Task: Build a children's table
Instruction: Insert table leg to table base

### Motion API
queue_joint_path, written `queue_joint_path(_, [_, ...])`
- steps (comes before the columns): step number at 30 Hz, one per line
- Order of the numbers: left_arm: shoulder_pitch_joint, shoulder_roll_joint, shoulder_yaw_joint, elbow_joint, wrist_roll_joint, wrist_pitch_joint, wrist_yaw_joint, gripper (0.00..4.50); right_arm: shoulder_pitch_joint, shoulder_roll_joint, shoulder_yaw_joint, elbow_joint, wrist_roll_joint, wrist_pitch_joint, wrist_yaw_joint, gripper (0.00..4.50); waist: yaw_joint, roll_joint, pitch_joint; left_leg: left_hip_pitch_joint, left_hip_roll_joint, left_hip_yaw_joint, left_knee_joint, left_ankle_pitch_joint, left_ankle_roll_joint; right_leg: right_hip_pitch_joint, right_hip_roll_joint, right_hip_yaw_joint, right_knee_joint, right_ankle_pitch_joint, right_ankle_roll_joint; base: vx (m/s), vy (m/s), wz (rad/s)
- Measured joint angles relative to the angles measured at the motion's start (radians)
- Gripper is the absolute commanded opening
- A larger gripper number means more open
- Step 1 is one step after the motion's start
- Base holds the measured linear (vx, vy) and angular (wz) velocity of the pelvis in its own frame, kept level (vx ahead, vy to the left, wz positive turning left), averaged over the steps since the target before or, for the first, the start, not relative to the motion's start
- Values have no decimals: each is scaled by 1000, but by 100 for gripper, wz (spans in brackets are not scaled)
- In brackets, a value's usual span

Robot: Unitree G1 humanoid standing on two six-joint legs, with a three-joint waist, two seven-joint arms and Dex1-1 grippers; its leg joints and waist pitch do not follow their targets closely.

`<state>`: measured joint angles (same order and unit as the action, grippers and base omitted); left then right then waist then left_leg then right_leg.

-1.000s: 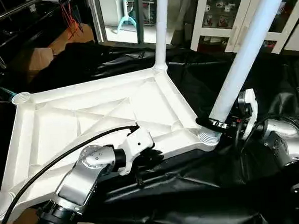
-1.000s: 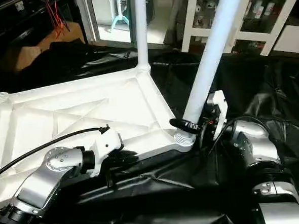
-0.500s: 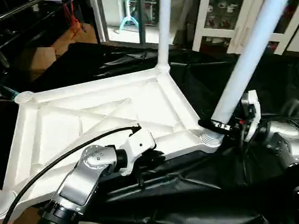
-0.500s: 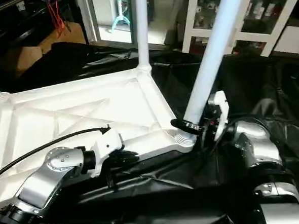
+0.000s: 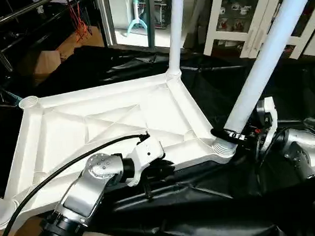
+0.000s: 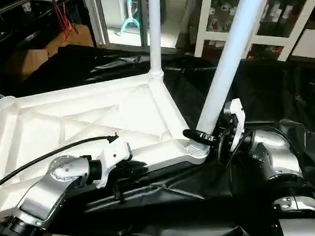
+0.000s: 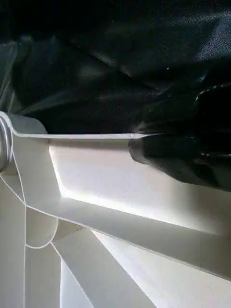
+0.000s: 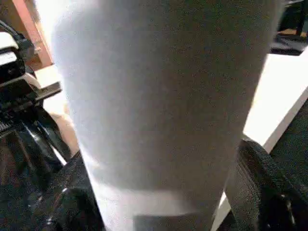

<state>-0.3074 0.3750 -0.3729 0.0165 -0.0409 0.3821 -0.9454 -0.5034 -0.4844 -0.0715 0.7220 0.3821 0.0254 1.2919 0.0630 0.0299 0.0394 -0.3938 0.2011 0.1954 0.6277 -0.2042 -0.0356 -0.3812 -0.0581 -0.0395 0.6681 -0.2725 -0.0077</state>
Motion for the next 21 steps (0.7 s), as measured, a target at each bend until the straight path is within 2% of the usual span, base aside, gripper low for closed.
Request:
queue_joint_path(6, [0, 0, 0, 1, 0, -1, 1, 0, 0, 0, 0, 6, -7, -32, -25, 349, -1, 0, 0, 0, 0, 0, 0, 0, 0, 0, 0, 0, 0, 0, 0, 0, 0, 0])
queue_joint_path(11, [-1, 0, 0, 1, 0, -1, 0, 0, -1, 0, -3, 6, 18, 28, -17, 349, 0, 0, 0, 0, 0, -1, 0, 0, 0, 0, 0, 0, 0, 0, 0, 0, 0, 0])
queue_joint_path(15, [-3, -1, -4, 1, -1, -1, 0, 0, -1, -8, -3, 6, 19, 40, -4, 349, 3, 0, 0, 0, 0, -1, 0, 0, 0, 0, 0, -1, 0, 0, 0, 0, 0, 0])
queue_joint_path(21, [-3, -1, -6, 1, -4, 0, -8, 0, 1, -20, -3, 5, 24, 67, 3, 409, 9, 0, 0, -1, 0, -1, 0, 0, 0, 0, 0, -1, 0, 0, 0, 0, 0, 0])
